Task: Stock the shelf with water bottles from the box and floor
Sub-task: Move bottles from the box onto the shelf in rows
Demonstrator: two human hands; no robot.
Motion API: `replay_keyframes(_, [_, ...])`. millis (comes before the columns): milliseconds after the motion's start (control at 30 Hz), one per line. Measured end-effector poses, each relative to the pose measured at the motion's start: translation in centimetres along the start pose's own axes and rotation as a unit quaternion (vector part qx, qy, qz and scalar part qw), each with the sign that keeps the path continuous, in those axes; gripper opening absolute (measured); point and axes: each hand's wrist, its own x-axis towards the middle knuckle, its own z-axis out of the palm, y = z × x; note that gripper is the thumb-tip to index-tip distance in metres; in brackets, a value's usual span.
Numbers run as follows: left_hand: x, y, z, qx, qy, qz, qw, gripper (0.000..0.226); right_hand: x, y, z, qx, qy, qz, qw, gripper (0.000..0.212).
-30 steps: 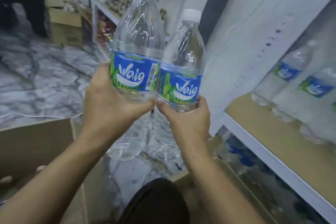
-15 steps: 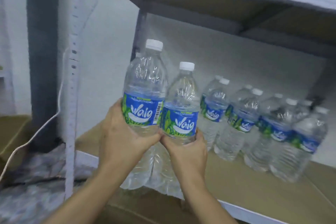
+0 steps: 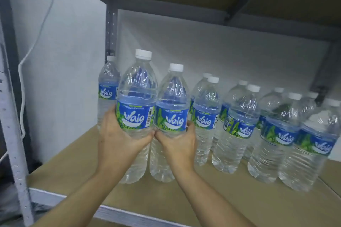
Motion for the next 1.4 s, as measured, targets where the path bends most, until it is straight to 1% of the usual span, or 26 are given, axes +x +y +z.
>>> replay_keyframes(133, [0.8,-1.3,-0.3,0.009,0.019,-0.002,1.0,0.09,2.3,1.0,3.7,0.002,0.039,0.001,0.999,0.074])
replay_keyframes(233, [1.0,-2.1,-1.1,0.02,0.022,0.002,1.0,0.095,3.3,1.9,5.9,-0.001,0.048,0.03,0.998,0.075])
replay_keyframes(367, [1.1,-3.2,-1.9,0.038,0.024,0.009,0.999,0.091,4.1,4.0,7.6,0.003,0.1,0.008,0.995,0.078])
replay_keyframes(433, [1.0,-3.7,-2.2,0.045,0.032,0.012,0.998,0.09,4.4,4.6,7.7,-0.001,0.089,0.007,0.996,0.078])
replay_keyframes(567, [0.6,-3.9,-2.3,0.047,0.04,0.011,0.998,0.091,4.6,5.2,7.7,-0.008,0.064,-0.022,0.998,0.085])
replay_keyframes(733, [0.8,-3.8,-2.2,0.052,0.02,0.01,0.998,0.09,4.6,6.1,8.2,-0.032,0.073,-0.011,0.997,0.098])
replay_keyframes(933, [0.7,-3.2,-2.5,0.058,0.009,0.017,0.998,0.094,4.7,6.5,8.4,-0.035,0.071,0.005,0.997,0.101])
replay_keyframes(1033, [0.9,-3.1,-2.2,0.054,0.01,0.019,0.998,0.093,4.6,6.6,8.7,-0.026,0.103,-0.006,0.994,0.106])
replay_keyframes(1100, [0.9,-3.2,-2.0,0.048,0.018,0.011,0.999,0.094,4.4,6.5,8.9,-0.023,0.108,-0.002,0.994,0.107])
replay_keyframes(1200, [1.1,-3.3,-1.6,0.043,0.022,-0.002,0.999,0.093,4.3,6.4,8.6,-0.039,0.099,0.003,0.994,0.106])
replay_keyframes(1233, [1.1,-3.4,-1.5,0.045,0.023,-0.002,0.999,0.093,4.3,6.6,8.3,-0.047,0.085,-0.006,0.995,0.107])
replay_keyframes(1333, [1.1,-3.7,-1.4,0.044,0.025,-0.003,0.999,0.093,3.9,7.6,6.8,-0.087,-0.016,-0.002,0.996,0.112])
replay_keyframes(1400, [1.3,-3.9,-1.3,0.042,0.022,-0.006,0.999,0.092,3.5,8.6,5.6,-0.137,-0.056,0.004,0.989,0.116])
